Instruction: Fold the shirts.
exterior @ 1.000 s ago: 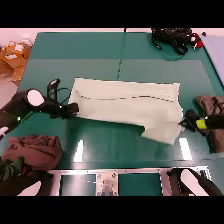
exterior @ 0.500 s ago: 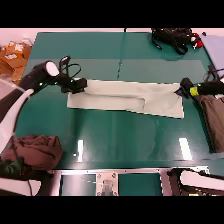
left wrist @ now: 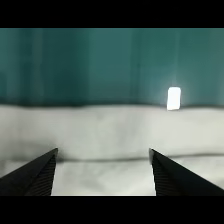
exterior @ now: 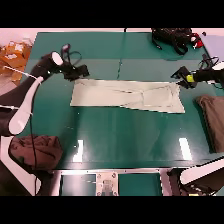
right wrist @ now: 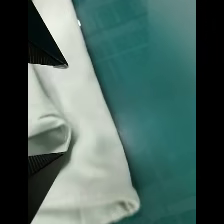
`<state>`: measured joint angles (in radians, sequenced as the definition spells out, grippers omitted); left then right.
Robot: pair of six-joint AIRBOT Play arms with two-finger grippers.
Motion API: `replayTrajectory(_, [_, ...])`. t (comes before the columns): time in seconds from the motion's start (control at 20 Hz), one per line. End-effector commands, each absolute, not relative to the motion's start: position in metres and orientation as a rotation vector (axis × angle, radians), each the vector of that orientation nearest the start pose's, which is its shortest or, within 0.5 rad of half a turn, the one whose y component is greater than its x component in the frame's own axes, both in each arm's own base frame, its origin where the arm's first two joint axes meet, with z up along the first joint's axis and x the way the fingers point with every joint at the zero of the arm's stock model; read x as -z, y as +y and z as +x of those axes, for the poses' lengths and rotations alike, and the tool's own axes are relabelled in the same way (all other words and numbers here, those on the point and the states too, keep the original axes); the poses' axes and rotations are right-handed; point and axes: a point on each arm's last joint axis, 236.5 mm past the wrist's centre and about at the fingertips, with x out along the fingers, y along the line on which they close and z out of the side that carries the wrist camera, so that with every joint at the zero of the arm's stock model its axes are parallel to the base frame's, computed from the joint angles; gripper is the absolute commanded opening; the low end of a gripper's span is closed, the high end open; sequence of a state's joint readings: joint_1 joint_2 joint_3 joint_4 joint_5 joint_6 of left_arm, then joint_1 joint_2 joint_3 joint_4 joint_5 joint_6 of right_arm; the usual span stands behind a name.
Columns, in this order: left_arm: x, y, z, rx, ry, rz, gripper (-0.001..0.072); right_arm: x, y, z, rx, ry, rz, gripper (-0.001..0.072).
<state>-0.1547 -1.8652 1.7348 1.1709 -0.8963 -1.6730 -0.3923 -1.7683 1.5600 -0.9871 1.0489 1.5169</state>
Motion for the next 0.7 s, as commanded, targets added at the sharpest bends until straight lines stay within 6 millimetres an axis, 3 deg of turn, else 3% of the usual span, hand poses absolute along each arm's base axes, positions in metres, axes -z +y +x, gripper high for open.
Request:
replayTrajectory(0.0, [-0.014, -0.123, 0.581, 0.216, 1.029, -0.415, 0.0639, 0.027, -0.121, 0.484, -0.013, 1.179, 0.727, 0.0592])
replayTrajectory(0.1, [-0.024, -0.108, 0.579, 0.205, 1.044, -0.436, 0.0639, 0.036, -0.144, 0.462, -0.010, 1.206, 0.740, 0.0611])
replayTrajectory(0.2, [-0.025, -0.105, 0.570, 0.216, 1.089, -0.463, 0.0640, 0.048, -0.161, 0.447, 0.003, 1.220, 0.760, 0.0690])
replayTrajectory(0.25, [-0.023, -0.108, 0.564, 0.228, 1.117, -0.467, 0.0640, 0.057, -0.163, 0.442, -0.010, 1.237, 0.764, 0.0690])
replayTrajectory(0.4, [-0.021, -0.117, 0.551, 0.258, 1.172, -0.482, 0.0639, 0.085, -0.140, 0.435, -0.145, 1.304, 0.812, 0.0697])
replayTrajectory(0.65, [-0.026, -0.131, 0.545, 0.323, 1.187, -0.509, 0.0639, 0.117, -0.084, 0.452, -0.346, 1.318, 0.889, 0.0697])
